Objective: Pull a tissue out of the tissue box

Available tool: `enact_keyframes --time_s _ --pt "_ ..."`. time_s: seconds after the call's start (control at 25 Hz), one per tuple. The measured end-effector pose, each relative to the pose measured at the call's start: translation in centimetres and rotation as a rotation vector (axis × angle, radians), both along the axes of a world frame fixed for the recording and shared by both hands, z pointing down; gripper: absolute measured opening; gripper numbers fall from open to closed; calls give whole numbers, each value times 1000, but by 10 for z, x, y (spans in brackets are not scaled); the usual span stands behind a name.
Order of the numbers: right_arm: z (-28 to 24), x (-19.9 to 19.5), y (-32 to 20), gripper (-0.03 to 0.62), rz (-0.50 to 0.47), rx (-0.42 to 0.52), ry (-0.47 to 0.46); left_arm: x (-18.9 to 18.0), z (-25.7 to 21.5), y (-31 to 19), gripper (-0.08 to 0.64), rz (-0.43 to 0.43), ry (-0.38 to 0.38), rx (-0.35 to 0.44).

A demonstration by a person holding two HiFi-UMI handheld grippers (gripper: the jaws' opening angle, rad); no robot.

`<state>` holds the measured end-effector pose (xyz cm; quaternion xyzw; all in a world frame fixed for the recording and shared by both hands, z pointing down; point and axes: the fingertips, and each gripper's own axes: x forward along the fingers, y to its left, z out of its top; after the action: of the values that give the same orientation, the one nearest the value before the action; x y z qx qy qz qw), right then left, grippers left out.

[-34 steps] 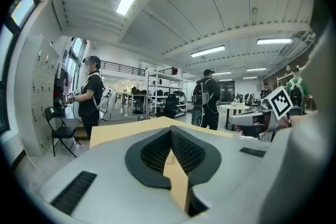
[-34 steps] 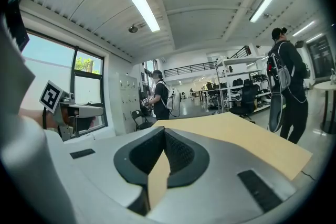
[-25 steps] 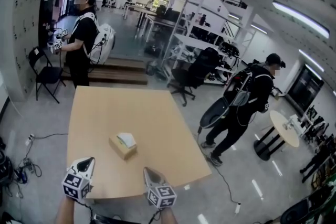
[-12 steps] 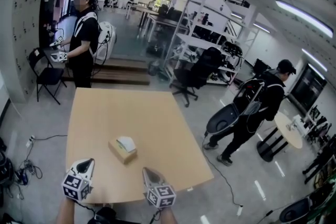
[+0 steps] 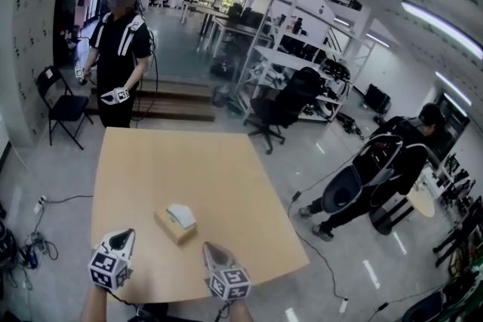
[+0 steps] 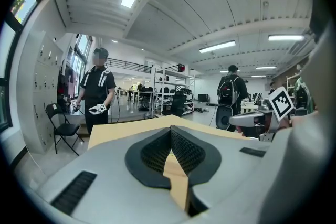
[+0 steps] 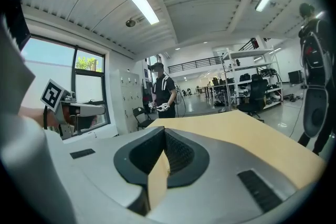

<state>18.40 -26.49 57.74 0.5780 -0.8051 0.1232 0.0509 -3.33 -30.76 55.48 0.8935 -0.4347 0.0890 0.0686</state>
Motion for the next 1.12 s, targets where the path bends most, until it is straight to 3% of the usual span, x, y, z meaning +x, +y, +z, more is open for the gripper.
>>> enact_keyframes --time_s 1.12 --pt "66 7 -85 11 -9 -158 -10 20 82 -78 8 23 -24 -205"
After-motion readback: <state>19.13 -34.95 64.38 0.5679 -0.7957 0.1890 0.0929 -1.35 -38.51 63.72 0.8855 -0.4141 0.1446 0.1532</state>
